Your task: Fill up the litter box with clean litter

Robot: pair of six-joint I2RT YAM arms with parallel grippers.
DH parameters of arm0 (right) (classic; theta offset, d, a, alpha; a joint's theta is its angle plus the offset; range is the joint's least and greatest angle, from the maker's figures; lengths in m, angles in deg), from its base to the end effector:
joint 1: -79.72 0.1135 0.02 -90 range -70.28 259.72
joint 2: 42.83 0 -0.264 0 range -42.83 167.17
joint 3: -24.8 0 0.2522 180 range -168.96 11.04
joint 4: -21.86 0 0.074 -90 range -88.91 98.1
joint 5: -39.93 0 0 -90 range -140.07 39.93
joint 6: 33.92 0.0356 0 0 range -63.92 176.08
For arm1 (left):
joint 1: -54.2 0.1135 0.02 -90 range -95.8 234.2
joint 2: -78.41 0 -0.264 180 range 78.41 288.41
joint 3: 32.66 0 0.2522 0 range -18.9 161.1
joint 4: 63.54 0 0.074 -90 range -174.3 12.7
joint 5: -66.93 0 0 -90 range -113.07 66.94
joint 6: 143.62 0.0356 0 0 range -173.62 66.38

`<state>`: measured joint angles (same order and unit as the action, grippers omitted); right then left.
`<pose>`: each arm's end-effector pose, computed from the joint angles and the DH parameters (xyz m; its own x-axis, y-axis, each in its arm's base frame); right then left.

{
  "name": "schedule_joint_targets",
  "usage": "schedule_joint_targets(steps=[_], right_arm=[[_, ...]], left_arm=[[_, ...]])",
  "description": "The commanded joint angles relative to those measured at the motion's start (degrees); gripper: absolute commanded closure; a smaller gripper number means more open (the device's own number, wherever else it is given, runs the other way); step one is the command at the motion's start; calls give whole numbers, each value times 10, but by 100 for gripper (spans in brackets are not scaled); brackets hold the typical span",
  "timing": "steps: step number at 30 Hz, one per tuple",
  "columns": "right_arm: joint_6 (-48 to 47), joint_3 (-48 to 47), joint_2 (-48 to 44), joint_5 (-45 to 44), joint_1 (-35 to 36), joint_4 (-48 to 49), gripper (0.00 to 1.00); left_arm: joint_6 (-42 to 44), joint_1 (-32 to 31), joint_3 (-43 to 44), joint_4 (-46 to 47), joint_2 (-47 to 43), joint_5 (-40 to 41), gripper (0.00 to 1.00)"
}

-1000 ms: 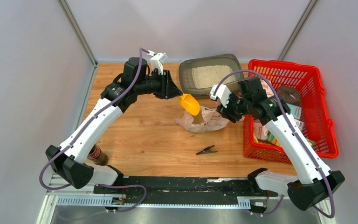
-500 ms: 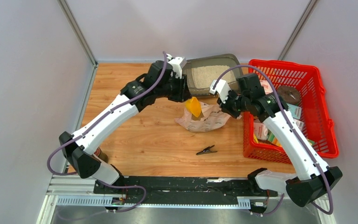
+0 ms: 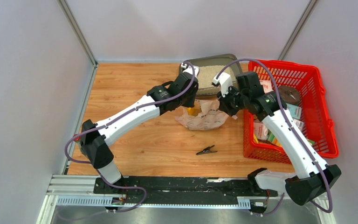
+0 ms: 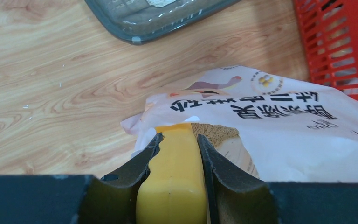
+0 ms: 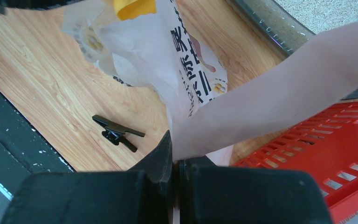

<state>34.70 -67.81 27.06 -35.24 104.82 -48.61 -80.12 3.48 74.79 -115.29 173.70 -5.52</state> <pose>0.2087 0.1078 0.3786 -0.4179 -0.5849 -0.6952 -0.7713 0.6327 -0.0687 0.2451 -0.2828 0.3607 -0.6247 0.0919 -0.7754 0.3488 0.9213 -0.1719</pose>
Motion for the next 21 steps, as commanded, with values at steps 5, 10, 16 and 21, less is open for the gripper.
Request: schedule_joint_targets(steps=[5, 10, 16, 21], right_arm=[[56, -21, -14, -7, -2, 28, 100], [89, -33, -12, -14, -16, 37, 100], [105, -38, 2, 3, -42, 25, 100], [94, -45, 9, 19, -67, 11, 100]], left_arm=[[-14, 5, 21, 7, 65, 65, 100], [-93, 6, 5, 34, 86, 25, 100], [-150, 22, -61, 175, 82, -102, 100], [-205, 63, -148, 312, 65, -233, 100]])
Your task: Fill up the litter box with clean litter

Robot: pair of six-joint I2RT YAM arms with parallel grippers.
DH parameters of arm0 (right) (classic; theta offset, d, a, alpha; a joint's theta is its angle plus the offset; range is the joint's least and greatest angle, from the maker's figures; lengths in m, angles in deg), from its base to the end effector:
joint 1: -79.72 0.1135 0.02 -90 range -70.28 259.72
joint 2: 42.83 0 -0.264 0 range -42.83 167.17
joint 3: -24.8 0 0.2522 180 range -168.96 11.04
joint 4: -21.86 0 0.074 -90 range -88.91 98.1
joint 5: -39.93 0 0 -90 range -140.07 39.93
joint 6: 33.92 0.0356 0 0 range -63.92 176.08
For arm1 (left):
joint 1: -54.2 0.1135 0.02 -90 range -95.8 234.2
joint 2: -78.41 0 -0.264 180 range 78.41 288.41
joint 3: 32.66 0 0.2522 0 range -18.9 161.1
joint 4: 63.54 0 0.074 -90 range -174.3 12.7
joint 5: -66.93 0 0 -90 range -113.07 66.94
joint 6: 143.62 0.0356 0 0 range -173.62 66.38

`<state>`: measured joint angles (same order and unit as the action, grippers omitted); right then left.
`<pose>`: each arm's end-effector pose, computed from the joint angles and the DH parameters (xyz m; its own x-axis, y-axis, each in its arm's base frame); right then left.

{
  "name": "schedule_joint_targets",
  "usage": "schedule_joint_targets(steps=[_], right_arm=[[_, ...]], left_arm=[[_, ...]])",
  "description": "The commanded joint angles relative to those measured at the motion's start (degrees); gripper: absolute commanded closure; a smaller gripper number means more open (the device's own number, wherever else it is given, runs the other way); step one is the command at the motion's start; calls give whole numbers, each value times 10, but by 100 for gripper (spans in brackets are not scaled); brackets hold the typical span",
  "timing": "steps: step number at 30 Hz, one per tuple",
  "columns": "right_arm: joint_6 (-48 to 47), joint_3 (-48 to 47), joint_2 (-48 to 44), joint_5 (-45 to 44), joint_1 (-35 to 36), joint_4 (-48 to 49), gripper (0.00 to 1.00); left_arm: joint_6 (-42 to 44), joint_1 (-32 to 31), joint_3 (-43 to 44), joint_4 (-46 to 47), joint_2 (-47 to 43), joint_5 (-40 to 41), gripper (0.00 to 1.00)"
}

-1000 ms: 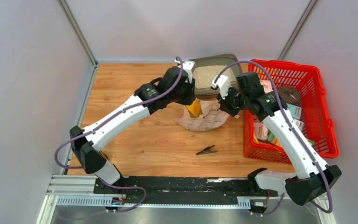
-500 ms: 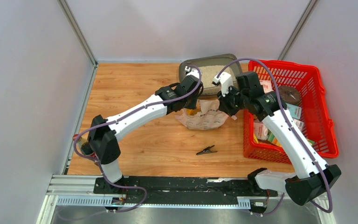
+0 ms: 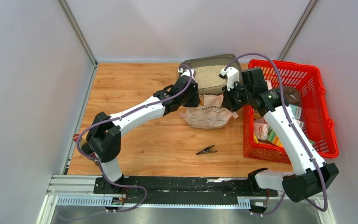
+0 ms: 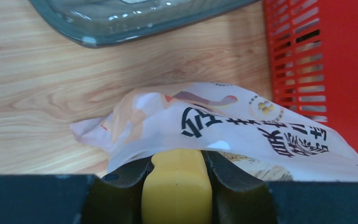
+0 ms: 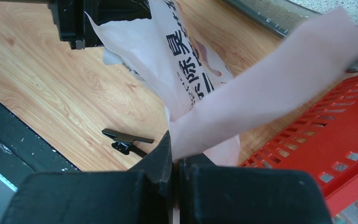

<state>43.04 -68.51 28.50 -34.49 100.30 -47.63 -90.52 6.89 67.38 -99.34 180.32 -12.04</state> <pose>0.2237 0.0942 0.3781 -0.5578 -0.4416 -0.7027 -0.6511 0.7579 0.0405 0.2849 -0.2988 0.2970 -0.7029 -0.1072 -0.7032 0.2460 0.8909 -0.3818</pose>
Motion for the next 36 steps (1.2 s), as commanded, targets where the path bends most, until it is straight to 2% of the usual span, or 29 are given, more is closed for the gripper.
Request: schedule_joint_targets(steps=[1, 2, 6, 8, 15, 22, 23, 24, 28, 36], right_arm=[[2, -39, -1, 15, -25, -4, 100], [-2, -45, 1, 16, -26, -10, 100], [-18, -56, 10, 2, -41, -26, 100], [-30, -58, 13, -11, -43, -28, 100], [-57, -76, 28, -16, -77, -31, 100], [-119, -82, 29, -26, -80, -37, 98], [-123, -83, 29, -25, -80, -40, 95], [-134, -85, 31, -20, -80, -44, 86], [-151, -99, 40, -6, -80, -61, 67], [-152, -138, 52, 19, -80, -107, 35]], left_arm=[[-113, 47, -117, 187, -7, -196, 100], [-124, 54, -134, 247, -8, -220, 100], [-152, 85, -186, 321, -24, -297, 100], [-156, 102, -203, 342, -43, -304, 100], [-169, 163, -203, 355, -71, -360, 100], [-148, 192, -225, 333, -122, -363, 100], [-149, 196, -227, 331, -126, -363, 100], [-150, 201, -230, 329, -131, -365, 100], [-156, 227, -240, 316, -160, -365, 100], [-193, 253, -280, 361, -192, -395, 100]])
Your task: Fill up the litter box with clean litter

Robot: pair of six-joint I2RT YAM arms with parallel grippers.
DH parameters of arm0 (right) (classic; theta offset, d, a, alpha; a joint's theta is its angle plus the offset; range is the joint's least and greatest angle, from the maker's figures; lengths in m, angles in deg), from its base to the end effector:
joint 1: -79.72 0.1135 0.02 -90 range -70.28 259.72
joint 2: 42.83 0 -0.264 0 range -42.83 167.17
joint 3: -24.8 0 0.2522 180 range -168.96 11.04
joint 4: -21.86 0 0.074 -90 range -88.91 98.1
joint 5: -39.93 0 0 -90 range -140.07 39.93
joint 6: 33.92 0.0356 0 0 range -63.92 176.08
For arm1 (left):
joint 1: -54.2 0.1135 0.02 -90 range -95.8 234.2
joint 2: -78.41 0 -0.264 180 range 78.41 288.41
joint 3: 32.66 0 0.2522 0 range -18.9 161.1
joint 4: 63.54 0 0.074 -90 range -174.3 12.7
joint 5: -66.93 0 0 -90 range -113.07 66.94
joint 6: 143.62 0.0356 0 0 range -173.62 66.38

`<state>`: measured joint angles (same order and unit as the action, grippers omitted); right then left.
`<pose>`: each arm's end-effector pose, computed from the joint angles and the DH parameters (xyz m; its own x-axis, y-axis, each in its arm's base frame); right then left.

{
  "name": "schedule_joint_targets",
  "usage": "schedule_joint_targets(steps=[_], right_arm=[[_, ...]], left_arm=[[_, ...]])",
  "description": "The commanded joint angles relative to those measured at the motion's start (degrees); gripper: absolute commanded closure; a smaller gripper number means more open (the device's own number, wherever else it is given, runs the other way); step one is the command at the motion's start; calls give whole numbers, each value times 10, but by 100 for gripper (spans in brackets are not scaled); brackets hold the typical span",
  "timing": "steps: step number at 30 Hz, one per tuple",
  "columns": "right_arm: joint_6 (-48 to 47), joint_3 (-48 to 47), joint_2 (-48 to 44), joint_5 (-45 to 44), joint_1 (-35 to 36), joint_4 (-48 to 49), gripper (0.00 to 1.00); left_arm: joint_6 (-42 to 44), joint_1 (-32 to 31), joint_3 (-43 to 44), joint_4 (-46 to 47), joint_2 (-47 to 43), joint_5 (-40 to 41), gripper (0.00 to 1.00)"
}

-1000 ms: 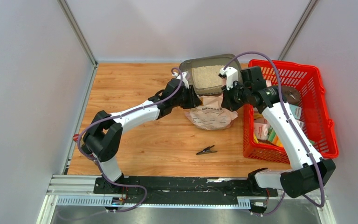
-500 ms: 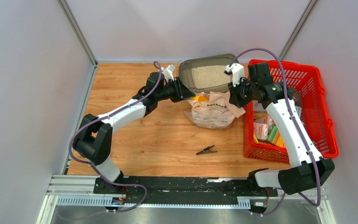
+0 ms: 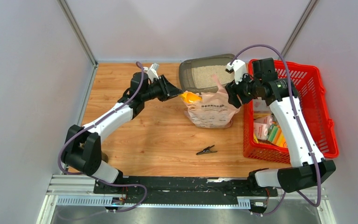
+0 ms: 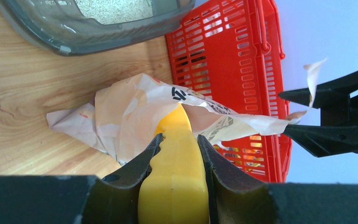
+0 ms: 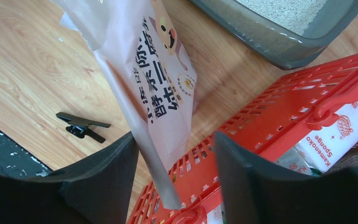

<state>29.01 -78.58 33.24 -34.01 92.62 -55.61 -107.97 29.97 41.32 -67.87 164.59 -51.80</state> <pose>0.2414 0.0654 0.4024 -0.4902 -0.5609 -0.6671 -0.6855 0.7209 -0.1024 0.3119 -0.1592 0.2937 -0.7851 -0.4281 -0.4476 0.2438 0.4507 -0.8587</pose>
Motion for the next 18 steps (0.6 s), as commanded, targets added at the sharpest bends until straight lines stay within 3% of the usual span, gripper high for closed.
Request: schedule_joint_targets(steps=[1, 9, 18], right_arm=[[-11, -43, 6, 20, -3, -31, 32], [8, -84, -11, 19, -3, -50, 10], [8, -95, -35, -5, -3, -48, 1]], left_arm=[[-23, 24, -23, 62, -36, 2, 100], [-73, 25, 0, 103, -21, 4, 100], [-107, 23, 8, 96, -10, 11, 100]])
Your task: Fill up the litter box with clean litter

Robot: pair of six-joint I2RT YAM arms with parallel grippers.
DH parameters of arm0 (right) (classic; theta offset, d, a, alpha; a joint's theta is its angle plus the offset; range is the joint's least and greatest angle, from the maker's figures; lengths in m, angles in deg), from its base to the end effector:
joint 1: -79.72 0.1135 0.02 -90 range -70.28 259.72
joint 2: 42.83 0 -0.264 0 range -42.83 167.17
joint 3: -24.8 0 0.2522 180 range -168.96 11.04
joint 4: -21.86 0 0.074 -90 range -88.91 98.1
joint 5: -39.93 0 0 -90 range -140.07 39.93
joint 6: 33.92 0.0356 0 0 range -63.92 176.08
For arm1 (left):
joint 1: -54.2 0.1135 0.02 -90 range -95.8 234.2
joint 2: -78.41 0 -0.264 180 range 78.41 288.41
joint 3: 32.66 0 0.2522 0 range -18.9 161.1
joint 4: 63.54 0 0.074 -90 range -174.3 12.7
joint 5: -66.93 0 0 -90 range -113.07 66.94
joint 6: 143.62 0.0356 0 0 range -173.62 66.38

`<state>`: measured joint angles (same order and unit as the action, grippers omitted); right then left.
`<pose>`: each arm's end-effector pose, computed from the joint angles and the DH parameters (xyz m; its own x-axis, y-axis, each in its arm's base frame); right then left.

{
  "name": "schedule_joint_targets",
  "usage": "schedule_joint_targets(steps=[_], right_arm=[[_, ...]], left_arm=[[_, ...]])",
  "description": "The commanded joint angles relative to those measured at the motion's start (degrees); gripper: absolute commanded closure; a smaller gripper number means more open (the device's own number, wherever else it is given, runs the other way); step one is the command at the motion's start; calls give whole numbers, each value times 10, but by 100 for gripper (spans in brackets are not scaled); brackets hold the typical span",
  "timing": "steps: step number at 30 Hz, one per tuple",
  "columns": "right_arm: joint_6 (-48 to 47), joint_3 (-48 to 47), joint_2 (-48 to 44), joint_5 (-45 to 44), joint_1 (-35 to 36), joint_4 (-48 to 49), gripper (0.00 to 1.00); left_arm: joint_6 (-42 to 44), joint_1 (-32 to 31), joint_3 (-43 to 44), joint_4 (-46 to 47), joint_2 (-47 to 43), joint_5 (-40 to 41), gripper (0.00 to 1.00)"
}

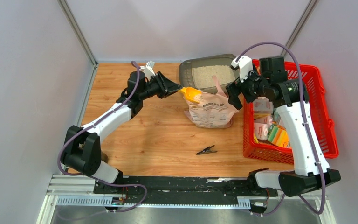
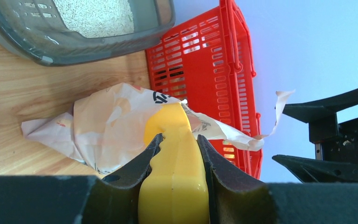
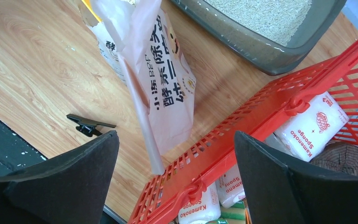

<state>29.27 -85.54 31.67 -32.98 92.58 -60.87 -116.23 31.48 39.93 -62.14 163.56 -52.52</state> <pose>0.2197 0.0609 0.4367 -0.4510 -0.5452 -0.7067 -0.6856 0.7185 -0.1168 0.3132 -0.1501 0.3014 -0.7758 -0.5134 -0.3669 0.2009 0.3502 -0.9149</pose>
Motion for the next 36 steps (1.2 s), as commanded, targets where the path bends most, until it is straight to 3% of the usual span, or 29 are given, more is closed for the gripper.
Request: schedule_joint_targets(steps=[1, 36], right_arm=[[5, -28, -19, -16, -3, 3, 0], [-31, -4, -23, -45, -3, 32, 0]], left_arm=[[-25, 8, 21, 38, -3, 17, 100], [-39, 66, 32, -48, -73, 24, 100]])
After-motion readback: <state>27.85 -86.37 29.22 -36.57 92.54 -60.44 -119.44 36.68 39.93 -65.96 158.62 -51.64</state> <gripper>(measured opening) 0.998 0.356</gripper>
